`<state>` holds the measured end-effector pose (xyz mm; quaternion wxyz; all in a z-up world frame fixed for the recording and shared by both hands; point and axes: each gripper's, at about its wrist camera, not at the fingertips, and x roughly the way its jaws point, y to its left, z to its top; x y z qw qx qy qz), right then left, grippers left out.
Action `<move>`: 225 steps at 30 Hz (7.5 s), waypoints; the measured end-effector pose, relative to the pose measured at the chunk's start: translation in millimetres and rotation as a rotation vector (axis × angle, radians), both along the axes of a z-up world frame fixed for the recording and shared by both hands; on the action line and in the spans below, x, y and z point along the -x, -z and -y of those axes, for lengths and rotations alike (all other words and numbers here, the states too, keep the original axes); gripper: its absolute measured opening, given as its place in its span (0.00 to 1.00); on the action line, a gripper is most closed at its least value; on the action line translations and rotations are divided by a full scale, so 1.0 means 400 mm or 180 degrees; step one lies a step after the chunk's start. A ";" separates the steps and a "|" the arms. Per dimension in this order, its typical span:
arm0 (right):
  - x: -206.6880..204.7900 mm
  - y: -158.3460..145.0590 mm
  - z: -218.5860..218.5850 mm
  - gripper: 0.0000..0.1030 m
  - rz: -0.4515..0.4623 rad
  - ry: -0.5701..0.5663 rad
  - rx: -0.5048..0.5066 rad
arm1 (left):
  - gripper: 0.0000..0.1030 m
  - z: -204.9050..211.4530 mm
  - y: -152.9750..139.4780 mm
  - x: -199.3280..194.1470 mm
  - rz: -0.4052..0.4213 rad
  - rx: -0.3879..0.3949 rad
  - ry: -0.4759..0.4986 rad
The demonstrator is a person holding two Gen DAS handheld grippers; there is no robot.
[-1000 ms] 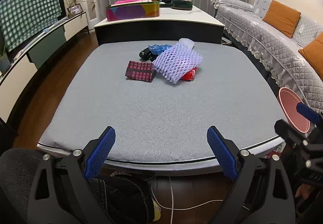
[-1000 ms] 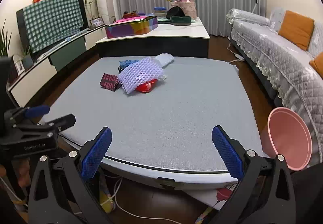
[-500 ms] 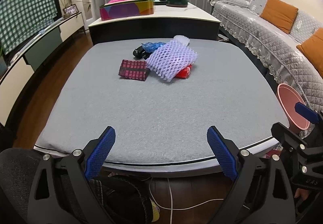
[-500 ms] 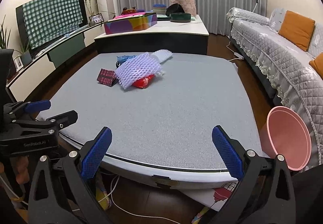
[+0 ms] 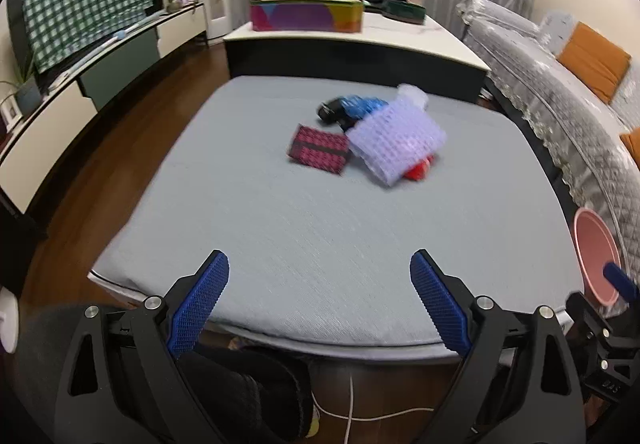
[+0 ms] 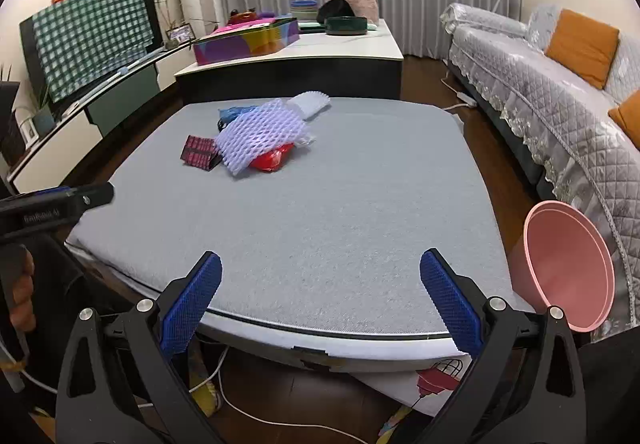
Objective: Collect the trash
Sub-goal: 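Move both tools back over the table toward the foam net, then grasp the pink-black card packet with the left tool while the right tool grasps the white foam net, then carry the card packet and foam net over the pink wastebasket with both tools, then open both tools to drop the card packet and foam net into the wastebasket, then move both tools back over the table toward the red ball, then grasp the red ball with the right tool while the left tool grasps the black hair band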
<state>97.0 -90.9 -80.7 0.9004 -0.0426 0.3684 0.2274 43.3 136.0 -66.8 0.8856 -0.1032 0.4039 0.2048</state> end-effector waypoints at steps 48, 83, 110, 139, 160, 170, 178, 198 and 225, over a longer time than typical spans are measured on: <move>-0.519 0.083 -0.407 0.07 -0.0770 -0.0728 -0.0178 | 0.00 -0.347 0.169 -0.477 -0.0431 0.0984 0.0343; -0.528 0.049 -0.241 0.07 -0.0522 -0.0459 0.0039 | 0.09 -0.244 0.206 -0.531 -0.0814 0.0537 0.0578; -0.256 -0.208 0.045 0.06 0.0081 -0.0187 -0.0194 | 0.00 0.014 -0.147 -0.252 -0.0018 0.0355 0.1078; -0.354 -0.100 0.724 0.06 0.0091 0.1735 -0.0020 | 0.00 0.903 -0.034 -0.625 -0.0651 0.0348 0.2879; -0.393 0.067 0.902 0.75 -0.0903 0.2511 -0.0105 | 0.82 1.043 0.101 -0.703 -0.0953 0.0219 0.2711; -0.403 0.008 0.817 0.85 -0.0756 0.2281 -0.0419 | 0.82 0.894 0.012 -0.661 -0.0602 0.0249 0.2300; -0.404 -0.076 0.627 0.89 -0.0502 0.1817 -0.0568 | 0.82 0.695 -0.104 -0.546 -0.0212 -0.0116 0.1977; -0.380 -0.054 0.092 0.90 -0.0432 0.0463 -0.0056 | 0.84 0.077 -0.085 -0.306 -0.0182 -0.0335 0.0759; -0.511 0.237 -0.511 0.89 -0.0981 -0.0083 0.0442 | 0.84 -0.391 0.042 -0.341 -0.0307 0.0081 -0.0704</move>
